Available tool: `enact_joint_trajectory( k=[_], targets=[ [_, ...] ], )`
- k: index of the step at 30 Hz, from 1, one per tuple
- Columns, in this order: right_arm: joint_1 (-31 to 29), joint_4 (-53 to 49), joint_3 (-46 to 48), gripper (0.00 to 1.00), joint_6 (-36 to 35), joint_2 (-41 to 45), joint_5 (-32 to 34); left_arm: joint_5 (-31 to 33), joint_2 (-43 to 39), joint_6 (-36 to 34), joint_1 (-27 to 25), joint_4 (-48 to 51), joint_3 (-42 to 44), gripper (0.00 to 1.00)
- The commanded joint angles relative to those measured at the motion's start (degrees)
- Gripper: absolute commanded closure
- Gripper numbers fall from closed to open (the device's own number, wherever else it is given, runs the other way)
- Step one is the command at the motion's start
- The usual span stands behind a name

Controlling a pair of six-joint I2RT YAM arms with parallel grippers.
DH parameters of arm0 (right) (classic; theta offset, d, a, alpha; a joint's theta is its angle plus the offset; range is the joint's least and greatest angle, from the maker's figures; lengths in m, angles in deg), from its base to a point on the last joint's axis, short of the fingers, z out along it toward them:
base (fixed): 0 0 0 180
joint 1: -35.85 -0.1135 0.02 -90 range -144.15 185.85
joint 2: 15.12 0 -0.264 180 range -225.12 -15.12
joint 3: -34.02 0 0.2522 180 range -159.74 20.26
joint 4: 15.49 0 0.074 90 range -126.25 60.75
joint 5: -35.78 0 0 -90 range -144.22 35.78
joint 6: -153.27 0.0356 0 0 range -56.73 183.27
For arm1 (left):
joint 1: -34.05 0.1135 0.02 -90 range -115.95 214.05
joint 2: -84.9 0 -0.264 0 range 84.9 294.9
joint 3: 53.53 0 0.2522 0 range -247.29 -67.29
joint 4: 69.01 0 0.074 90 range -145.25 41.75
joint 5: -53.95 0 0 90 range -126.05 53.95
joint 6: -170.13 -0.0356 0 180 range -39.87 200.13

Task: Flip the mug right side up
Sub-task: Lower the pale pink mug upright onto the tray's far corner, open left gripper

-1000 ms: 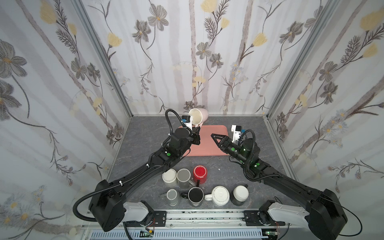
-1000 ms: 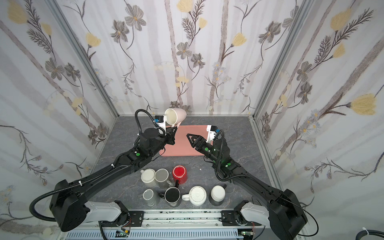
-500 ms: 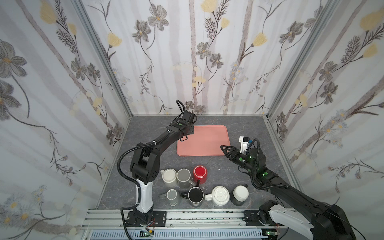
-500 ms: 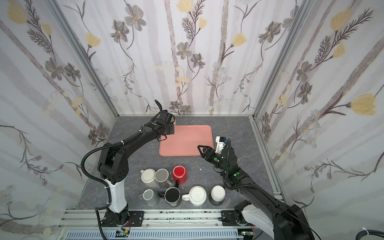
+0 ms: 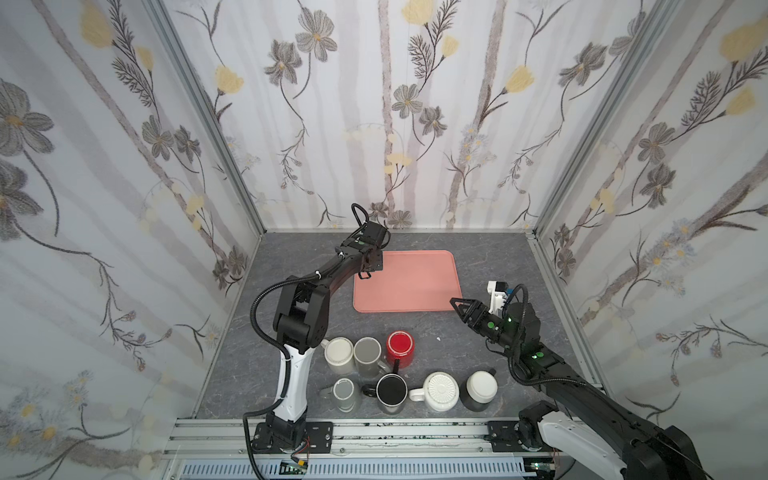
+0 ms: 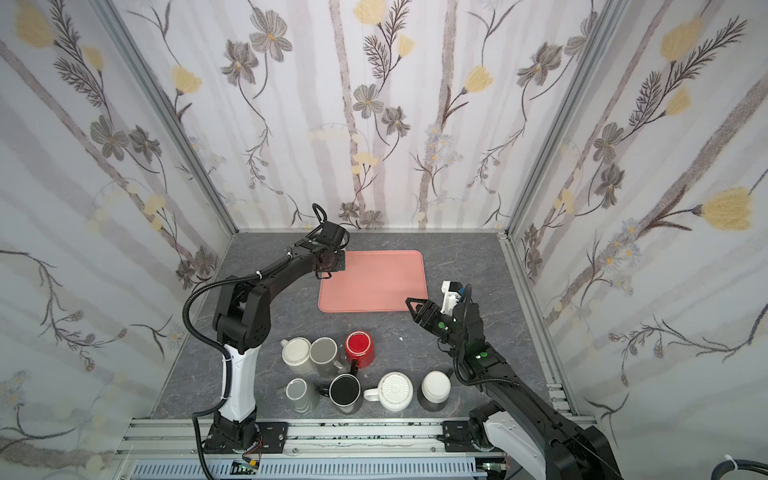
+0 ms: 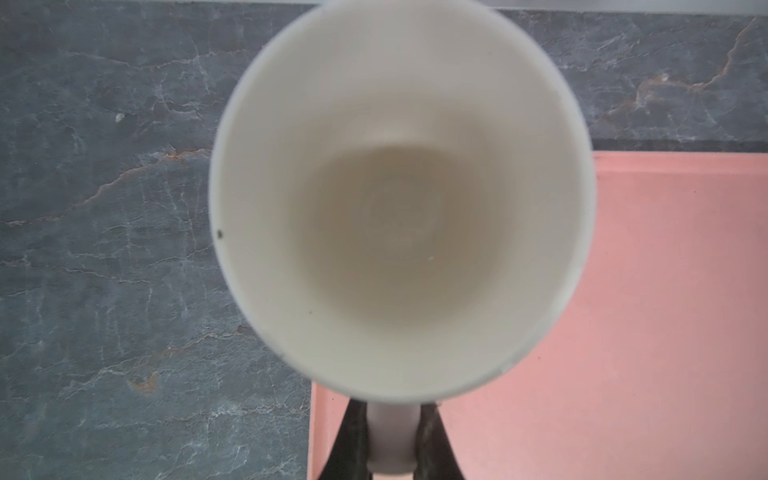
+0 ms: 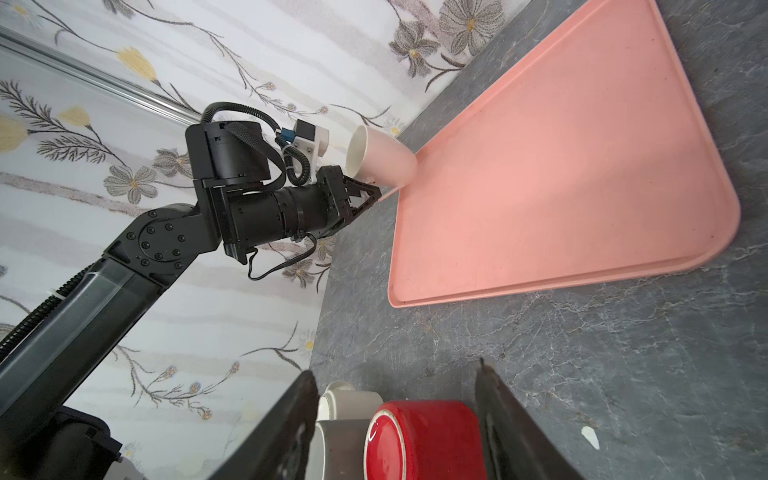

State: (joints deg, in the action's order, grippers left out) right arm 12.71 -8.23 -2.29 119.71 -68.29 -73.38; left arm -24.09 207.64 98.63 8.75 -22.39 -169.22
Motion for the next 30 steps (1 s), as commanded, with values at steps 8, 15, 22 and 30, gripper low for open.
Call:
enact_joint_trajectory(
  k=[8,15,22,30],
  targets=[
    [1.41,0.82,0.19,0.38,-0.55,0.13,-1.52,1.05,0.57,1.23,0.08,-0.05,0.86,1.0],
    [1.62,1.49,0.19,0.35,-0.46,-0.75,-1.63,1.43,0.58,1.71,0.17,0.76,0.97,0.81],
    [1.67,0.54,-0.52,0.31,-2.02,-0.63,-2.29,2.21,-2.02,3.25,0.11,-3.0,3.72,0.55],
    [1.01,-5.44,-2.62,0.3,-10.32,-0.53,-0.48,4.13,-18.82,3.48,-2.78,-14.79,14.14,0.38]
  ],
)
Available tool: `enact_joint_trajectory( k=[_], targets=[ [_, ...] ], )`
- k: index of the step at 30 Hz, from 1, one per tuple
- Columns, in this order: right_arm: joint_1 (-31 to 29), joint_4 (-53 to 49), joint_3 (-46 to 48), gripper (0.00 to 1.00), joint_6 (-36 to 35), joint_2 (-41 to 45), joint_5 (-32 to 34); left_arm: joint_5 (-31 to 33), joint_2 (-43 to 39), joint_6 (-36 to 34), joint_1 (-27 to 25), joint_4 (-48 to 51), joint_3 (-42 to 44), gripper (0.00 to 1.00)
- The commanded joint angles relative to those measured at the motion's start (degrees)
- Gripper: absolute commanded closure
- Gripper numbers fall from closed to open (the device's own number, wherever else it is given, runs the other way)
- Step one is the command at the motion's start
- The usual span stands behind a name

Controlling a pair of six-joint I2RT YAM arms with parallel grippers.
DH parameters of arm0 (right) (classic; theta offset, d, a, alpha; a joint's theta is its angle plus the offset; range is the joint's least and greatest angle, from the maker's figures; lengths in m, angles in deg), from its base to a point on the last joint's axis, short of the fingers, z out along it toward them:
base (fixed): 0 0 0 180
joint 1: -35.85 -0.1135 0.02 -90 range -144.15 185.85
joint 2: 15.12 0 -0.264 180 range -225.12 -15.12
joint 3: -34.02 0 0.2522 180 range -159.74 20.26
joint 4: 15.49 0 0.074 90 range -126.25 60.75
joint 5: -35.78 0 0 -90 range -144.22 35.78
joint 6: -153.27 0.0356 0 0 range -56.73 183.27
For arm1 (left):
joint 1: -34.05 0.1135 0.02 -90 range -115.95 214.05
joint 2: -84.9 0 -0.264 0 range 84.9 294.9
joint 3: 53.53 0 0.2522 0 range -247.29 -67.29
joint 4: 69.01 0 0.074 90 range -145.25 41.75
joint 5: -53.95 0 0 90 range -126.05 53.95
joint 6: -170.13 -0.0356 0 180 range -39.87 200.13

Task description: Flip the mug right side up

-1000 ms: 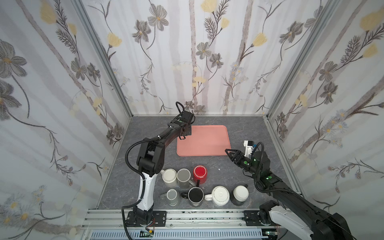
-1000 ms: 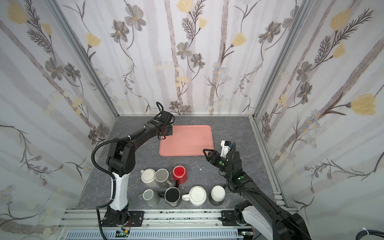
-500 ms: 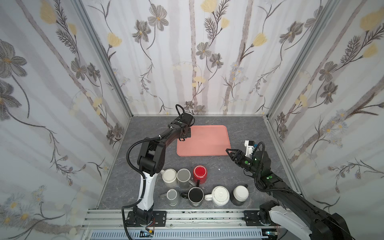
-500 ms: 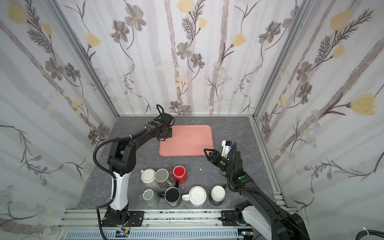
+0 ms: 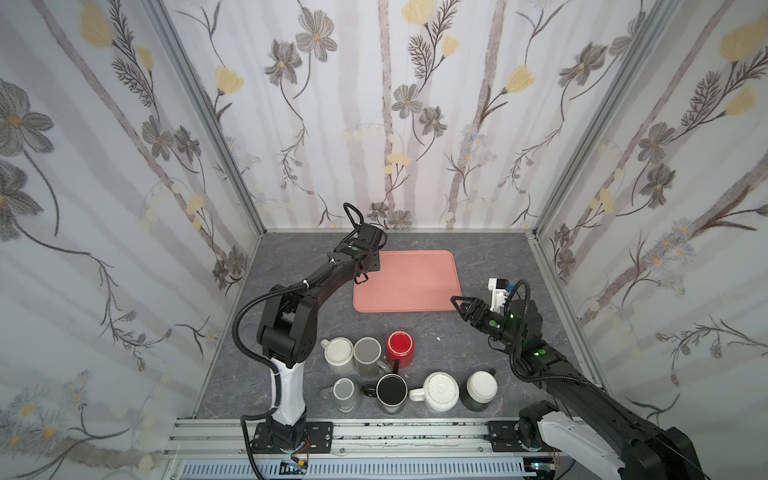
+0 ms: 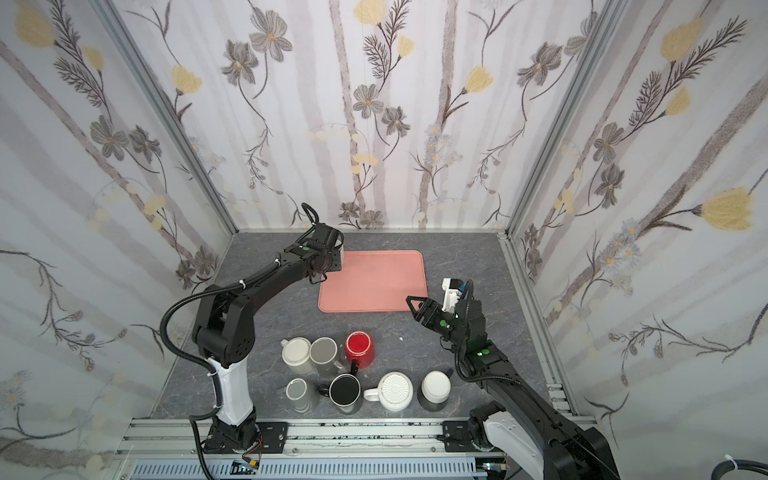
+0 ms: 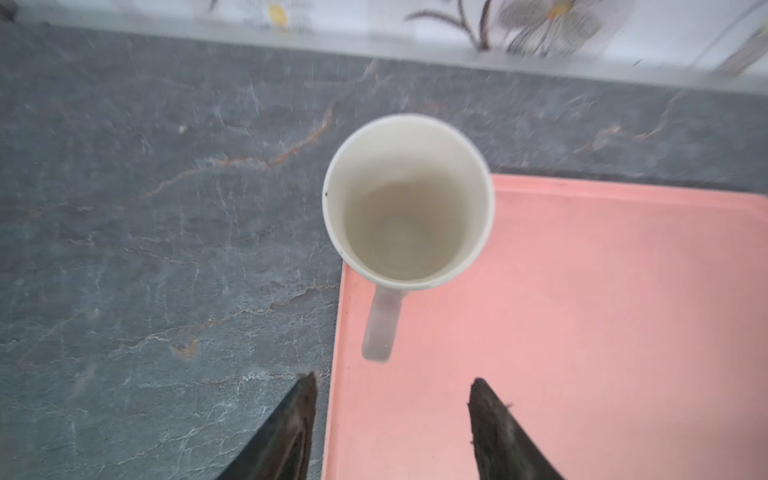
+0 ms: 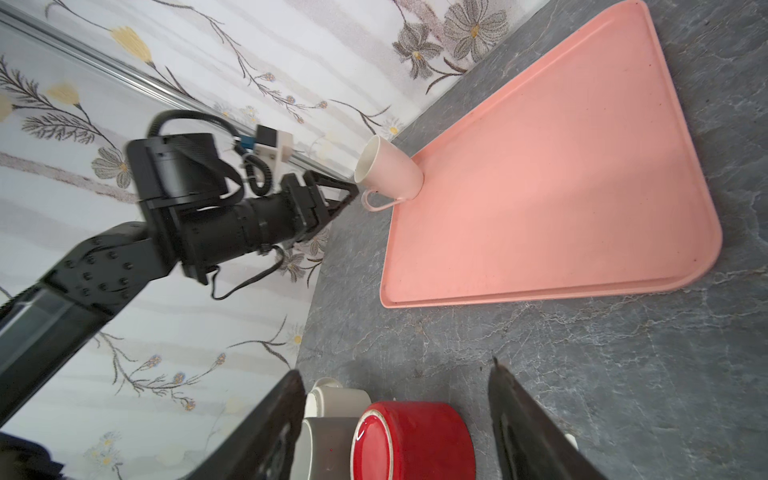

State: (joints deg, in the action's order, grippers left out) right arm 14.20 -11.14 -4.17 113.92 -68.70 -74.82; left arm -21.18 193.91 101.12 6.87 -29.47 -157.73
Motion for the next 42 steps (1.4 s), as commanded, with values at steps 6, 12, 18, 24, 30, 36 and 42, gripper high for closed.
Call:
enact_joint_trajectory(
  k=[6,12,18,24,30,36,42],
  targets=[
    [-8.88,-10.08,-2.22,0.28,-11.28,-0.14,8.71,-4.95,-20.81,6.24,-3.31,-19.2,15.65,0.31],
    [-16.85,-20.93,-1.95,0.26,-14.73,3.48,16.7,-10.59,-34.93,12.08,-3.58,-30.06,31.52,0.09],
    [-21.86,-32.97,-4.57,0.25,-14.54,9.04,23.51,-15.16,-44.05,15.19,-3.72,-38.21,42.59,0.0],
    [-24.9,-48.16,-11.32,0.23,-12.51,7.79,30.12,-16.12,-48.52,16.96,-3.67,-38.59,48.48,0.0],
    [-24.93,-61.92,-18.18,0.17,-10.03,4.91,29.23,-15.31,-53.23,18.0,-3.67,-39.92,53.89,0.0],
    [-24.93,-76.64,-25.64,0.1,-6.06,1.14,27.37,-15.24,-54.41,17.24,-3.62,-41.06,56.46,0.0],
    [-24.93,-84.29,-25.03,0.05,-1.12,1.29,22.58,-15.11,-55.09,16.45,-3.16,-42.4,58.43,0.0]
  ],
)
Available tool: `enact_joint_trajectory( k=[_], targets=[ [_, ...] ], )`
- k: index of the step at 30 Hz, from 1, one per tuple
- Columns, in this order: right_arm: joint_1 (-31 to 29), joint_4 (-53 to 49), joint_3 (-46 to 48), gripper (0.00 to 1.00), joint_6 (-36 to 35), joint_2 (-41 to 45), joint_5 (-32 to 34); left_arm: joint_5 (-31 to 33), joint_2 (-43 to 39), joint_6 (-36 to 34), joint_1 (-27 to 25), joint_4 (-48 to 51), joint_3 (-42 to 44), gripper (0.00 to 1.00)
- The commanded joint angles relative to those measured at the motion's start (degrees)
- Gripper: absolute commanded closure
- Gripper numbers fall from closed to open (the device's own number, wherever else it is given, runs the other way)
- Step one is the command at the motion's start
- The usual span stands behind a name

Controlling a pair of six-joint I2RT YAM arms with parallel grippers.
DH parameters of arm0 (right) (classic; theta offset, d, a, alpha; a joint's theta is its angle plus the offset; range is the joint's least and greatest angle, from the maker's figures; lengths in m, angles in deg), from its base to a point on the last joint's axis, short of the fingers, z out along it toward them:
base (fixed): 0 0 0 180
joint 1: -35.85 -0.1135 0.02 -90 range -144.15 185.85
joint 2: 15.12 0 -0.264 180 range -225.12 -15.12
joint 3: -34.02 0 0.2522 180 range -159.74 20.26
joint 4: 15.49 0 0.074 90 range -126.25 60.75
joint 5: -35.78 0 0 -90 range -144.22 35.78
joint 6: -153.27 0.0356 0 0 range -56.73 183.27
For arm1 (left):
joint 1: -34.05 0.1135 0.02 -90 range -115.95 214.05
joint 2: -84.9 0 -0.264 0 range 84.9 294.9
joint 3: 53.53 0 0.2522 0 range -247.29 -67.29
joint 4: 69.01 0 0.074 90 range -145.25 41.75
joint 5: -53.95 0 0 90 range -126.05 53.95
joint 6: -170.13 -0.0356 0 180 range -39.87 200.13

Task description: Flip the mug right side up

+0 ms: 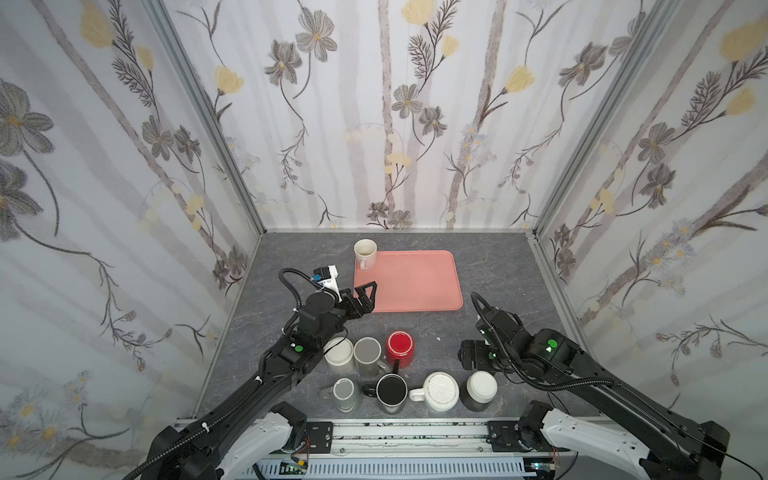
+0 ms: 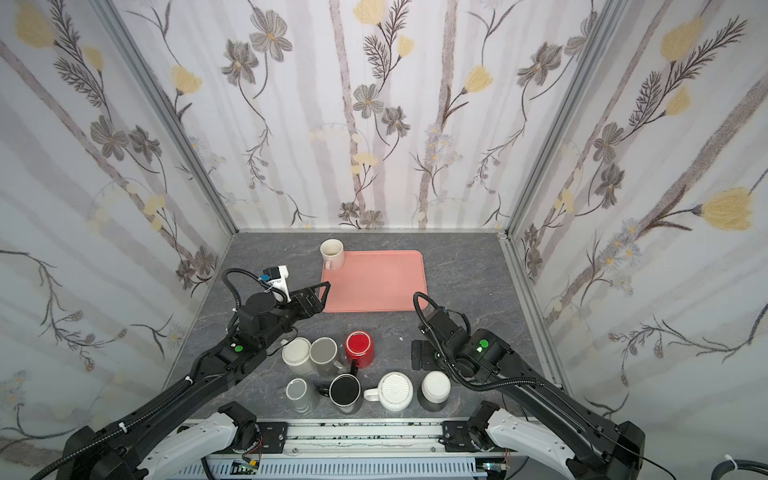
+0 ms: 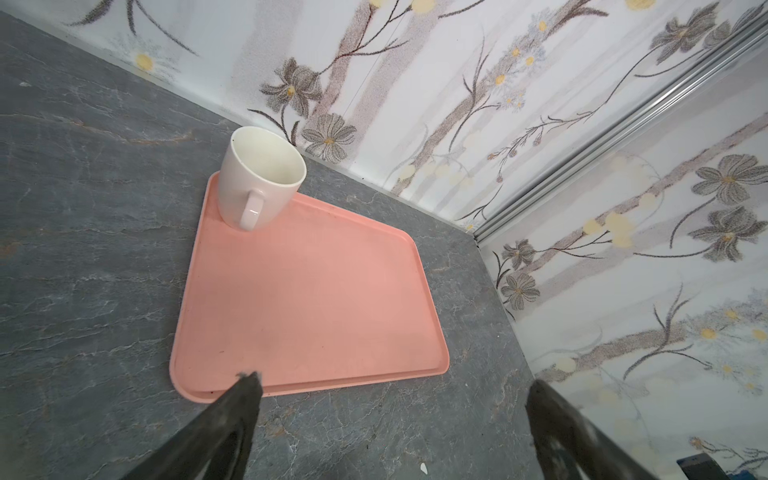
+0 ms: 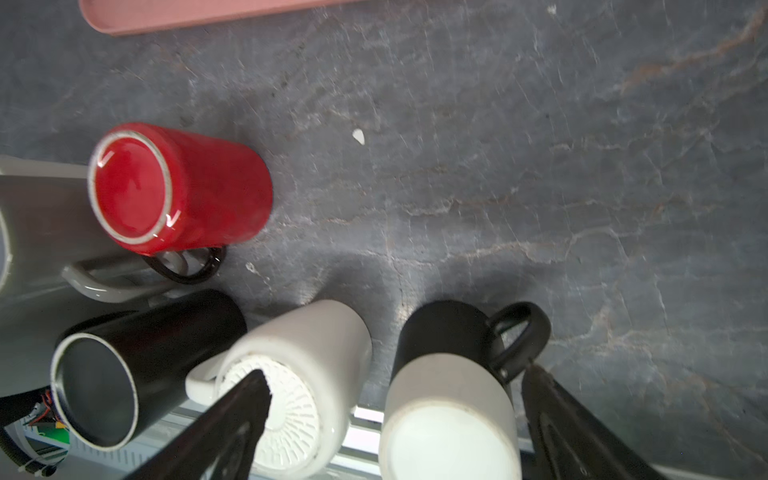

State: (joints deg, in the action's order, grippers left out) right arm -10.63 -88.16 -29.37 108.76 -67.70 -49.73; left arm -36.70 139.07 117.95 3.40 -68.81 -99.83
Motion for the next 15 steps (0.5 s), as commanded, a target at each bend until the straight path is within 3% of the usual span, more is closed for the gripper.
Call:
enact_joint_trajectory(
  k=[1,3,8,15],
  targets=[
    [-0.1,-8.25,0.6,0.05,5.15,0.9,-3.42,0.17,-0.22,-0.38,0.52,-3.34,0.83,0.0],
    [-0.1,-9.84,1.01,0.0,6.46,1.58,-4.05,-0.27,0.12,-0.47,0.92,-3.88,1.18,0.0],
    [-0.1,-12.63,1.65,0.0,8.92,2.15,-5.24,-2.23,1.28,-0.38,1.88,-4.44,1.07,0.0],
    [-4.25,-7.86,4.59,0.04,12.36,2.04,-7.48,-2.17,0.58,-0.01,2.53,-4.79,2.12,0.0]
  ],
)
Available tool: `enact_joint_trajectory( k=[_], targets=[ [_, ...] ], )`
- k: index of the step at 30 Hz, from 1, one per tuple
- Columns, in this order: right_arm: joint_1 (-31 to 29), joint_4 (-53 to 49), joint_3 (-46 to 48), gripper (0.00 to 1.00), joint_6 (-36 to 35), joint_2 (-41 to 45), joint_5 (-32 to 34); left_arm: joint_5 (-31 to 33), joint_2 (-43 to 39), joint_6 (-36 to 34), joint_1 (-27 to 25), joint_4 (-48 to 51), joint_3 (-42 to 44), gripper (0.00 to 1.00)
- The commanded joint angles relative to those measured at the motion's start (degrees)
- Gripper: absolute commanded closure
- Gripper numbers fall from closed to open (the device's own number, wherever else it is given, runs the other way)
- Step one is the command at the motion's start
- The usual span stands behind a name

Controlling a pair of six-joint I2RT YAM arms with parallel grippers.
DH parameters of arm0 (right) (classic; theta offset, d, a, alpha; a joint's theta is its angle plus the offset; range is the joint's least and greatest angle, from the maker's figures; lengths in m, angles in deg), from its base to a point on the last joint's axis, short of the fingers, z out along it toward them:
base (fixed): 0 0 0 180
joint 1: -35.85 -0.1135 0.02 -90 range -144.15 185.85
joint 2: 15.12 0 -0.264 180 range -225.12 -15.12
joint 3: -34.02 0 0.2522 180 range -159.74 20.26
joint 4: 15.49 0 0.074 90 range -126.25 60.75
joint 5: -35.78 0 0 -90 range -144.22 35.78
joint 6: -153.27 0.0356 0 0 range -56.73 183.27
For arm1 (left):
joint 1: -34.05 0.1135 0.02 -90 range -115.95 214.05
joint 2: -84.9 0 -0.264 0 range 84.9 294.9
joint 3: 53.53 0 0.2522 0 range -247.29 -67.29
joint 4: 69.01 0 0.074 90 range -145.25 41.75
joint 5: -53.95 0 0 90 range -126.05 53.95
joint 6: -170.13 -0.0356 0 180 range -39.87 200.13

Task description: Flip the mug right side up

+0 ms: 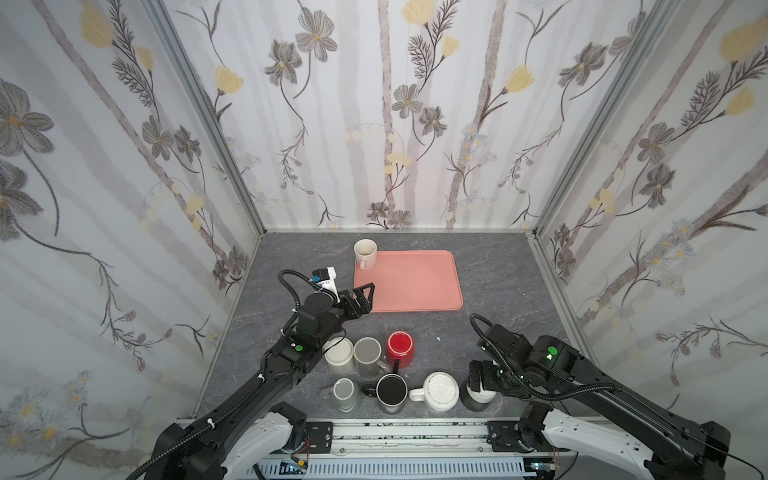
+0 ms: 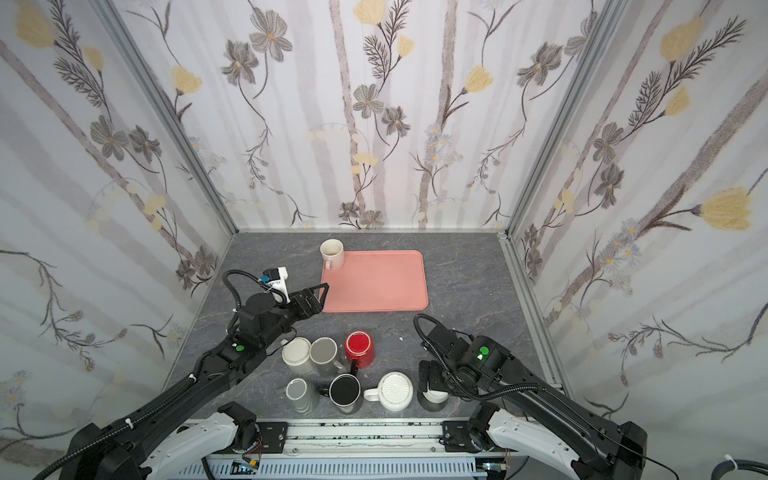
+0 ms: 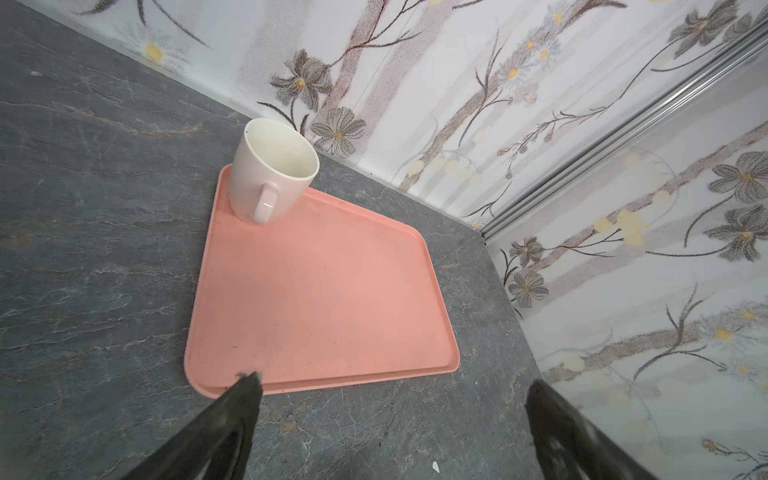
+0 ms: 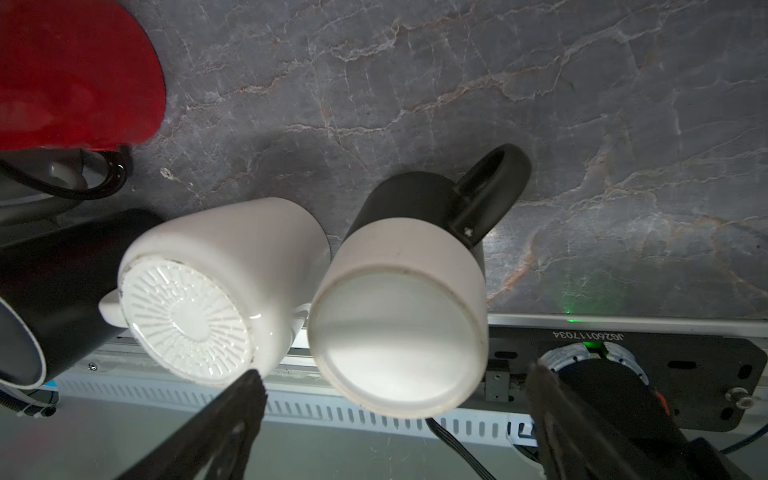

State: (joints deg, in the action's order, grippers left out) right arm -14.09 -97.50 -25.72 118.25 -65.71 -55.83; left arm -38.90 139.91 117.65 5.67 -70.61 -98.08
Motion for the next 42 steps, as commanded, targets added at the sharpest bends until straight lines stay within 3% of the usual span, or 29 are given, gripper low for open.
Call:
enact_joint_trajectory(
  k=[1,13,18,31,37,42],
  targets=[
    [-1.17,2.21,1.63,0.05,3.44,0.14,-1.78,-0.11,-0.26,0.28,0.32,-2.97,0.38,0.0],
    [-2.01,13.21,8.58,0.12,8.17,0.49,-1.7,-0.6,0.23,1.15,0.78,-2.96,-0.06,0.0],
    [-1.26,17.65,8.71,0.14,6.67,-1.62,1.49,-1.24,0.46,0.72,0.89,-1.64,-1.29,0.0],
    [7.16,34.64,7.61,0.17,0.39,-10.91,1.12,-1.34,-0.29,1.33,0.96,-1.07,-1.08,0.0],
    [8.04,37.79,3.3,0.04,-3.31,-13.17,2.96,-2.72,0.76,0.95,1.02,0.16,-2.78,0.0],
    [10.92,36.52,0.21,0.03,-8.53,-8.07,8.6,-3.2,0.93,0.71,0.99,1.29,-3.4,0.0]
  ],
)
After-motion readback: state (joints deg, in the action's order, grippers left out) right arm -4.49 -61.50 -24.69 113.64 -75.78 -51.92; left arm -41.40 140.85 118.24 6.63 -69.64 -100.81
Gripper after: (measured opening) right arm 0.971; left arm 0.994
